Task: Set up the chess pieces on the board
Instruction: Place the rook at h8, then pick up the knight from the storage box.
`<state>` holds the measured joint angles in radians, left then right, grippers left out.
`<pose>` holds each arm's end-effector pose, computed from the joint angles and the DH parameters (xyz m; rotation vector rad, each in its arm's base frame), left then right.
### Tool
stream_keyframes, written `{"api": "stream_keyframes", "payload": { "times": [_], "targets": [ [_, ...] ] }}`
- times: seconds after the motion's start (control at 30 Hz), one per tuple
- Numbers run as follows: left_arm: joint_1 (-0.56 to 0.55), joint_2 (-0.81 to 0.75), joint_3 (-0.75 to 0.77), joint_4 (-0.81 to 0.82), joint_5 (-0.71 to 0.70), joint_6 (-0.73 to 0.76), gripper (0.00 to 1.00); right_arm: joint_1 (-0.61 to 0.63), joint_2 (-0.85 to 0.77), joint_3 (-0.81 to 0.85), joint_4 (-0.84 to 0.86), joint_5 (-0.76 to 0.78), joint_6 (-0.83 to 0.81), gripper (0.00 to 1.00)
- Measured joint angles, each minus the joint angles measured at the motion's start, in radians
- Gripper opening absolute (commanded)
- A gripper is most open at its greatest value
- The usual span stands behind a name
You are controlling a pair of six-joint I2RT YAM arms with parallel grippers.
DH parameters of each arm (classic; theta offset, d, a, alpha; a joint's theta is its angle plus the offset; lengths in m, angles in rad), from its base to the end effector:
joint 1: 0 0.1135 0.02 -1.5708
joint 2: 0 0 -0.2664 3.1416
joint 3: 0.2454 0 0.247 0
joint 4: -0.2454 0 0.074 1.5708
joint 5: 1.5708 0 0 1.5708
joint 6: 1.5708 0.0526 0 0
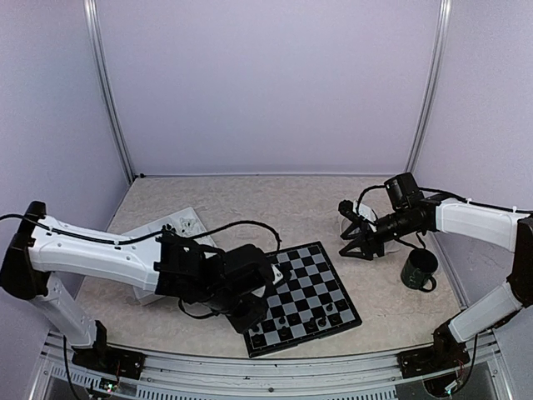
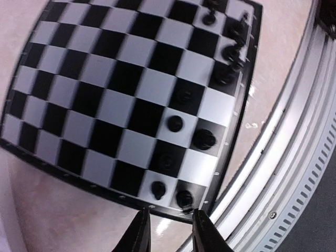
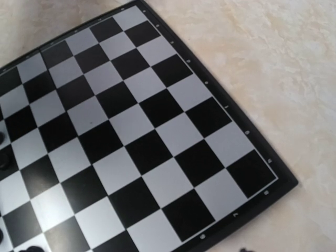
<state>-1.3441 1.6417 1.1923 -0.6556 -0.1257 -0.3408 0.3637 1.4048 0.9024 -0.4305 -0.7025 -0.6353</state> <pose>0.0823 -0.3273 0.2164 1.2706 2.4009 -0.3670 0.2523 0.1324 0.2218 -1.3607 1.9064 0.7403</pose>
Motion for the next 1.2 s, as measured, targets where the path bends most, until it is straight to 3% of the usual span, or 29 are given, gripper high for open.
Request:
{"api": "stream_keyframes", "payload": {
  "times": [0.13,0.3,0.43,0.53,0.9,1.2],
  "targets": [
    [0.164,-0.192,-0.033,-0.051,-0.075,-0.030,0.36,0.000,0.000,0.000,-0.004,0.000,0.000,0.57],
    [0.555,-0.391,-0.137,-0.080,-0.179,-0.072,0.38,0.001,0.000,0.000,-0.006,0.000,0.000,0.57],
    [0.821,-0.406,-0.201,-0.063,-0.185,-0.055,0.34,0.002,0.000,0.000,-0.008,0.000,0.000,0.57],
    [0.962,-0.357,-0.219,-0.041,-0.128,-0.031,0.34,0.003,0.000,0.000,-0.013,0.000,0.000,0.57],
    [1.079,-0.109,-0.213,0.100,-0.014,0.044,0.34,0.007,0.000,0.000,-0.015,0.008,-0.003,0.57],
    [1.090,0.119,-0.066,0.161,-0.005,0.074,0.37,0.013,-0.001,0.000,-0.021,0.008,-0.007,0.57]
  ]
}}
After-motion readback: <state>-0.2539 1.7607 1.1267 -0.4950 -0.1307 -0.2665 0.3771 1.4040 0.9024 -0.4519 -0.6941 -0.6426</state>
